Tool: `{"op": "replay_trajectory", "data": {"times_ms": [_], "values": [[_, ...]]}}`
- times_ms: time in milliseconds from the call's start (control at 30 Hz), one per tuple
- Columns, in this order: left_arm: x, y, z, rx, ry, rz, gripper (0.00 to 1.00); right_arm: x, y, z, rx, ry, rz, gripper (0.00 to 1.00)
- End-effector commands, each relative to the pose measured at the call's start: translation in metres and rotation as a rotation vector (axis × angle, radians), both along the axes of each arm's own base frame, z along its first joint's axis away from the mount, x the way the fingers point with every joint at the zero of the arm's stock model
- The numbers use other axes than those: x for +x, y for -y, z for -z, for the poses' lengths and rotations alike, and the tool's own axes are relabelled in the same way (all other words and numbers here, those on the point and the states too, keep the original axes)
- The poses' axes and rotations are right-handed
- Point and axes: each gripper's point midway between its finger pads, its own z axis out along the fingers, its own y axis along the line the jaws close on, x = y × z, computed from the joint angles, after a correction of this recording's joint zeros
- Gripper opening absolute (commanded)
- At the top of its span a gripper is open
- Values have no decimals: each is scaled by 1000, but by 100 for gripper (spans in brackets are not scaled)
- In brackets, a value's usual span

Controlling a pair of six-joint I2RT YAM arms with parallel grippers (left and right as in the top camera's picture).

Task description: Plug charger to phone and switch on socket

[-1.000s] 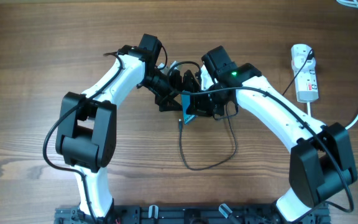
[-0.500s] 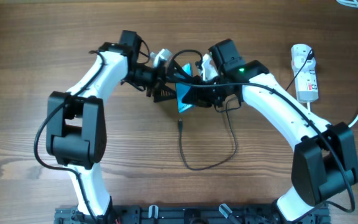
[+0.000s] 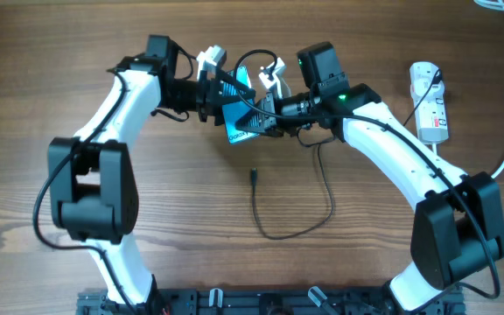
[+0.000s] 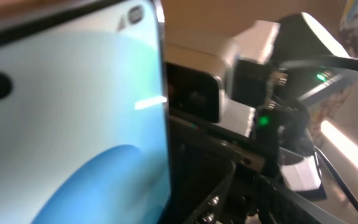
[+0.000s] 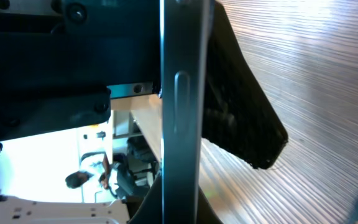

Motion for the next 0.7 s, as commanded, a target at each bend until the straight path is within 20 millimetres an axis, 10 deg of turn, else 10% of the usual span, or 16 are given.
{"op": "replay_trajectory", "data": {"times_ms": [0, 267, 667], "values": [[-14, -9, -77, -105, 247, 2, 83, -10, -5, -13, 50, -16, -45, 4], [-34, -14, -127, -124, 455, 2, 76, -15, -11, -29, 134, 3, -103, 4], [-34, -19, -134, -124, 500, -11, 68, -5, -15, -40, 174, 74, -100, 4]]}}
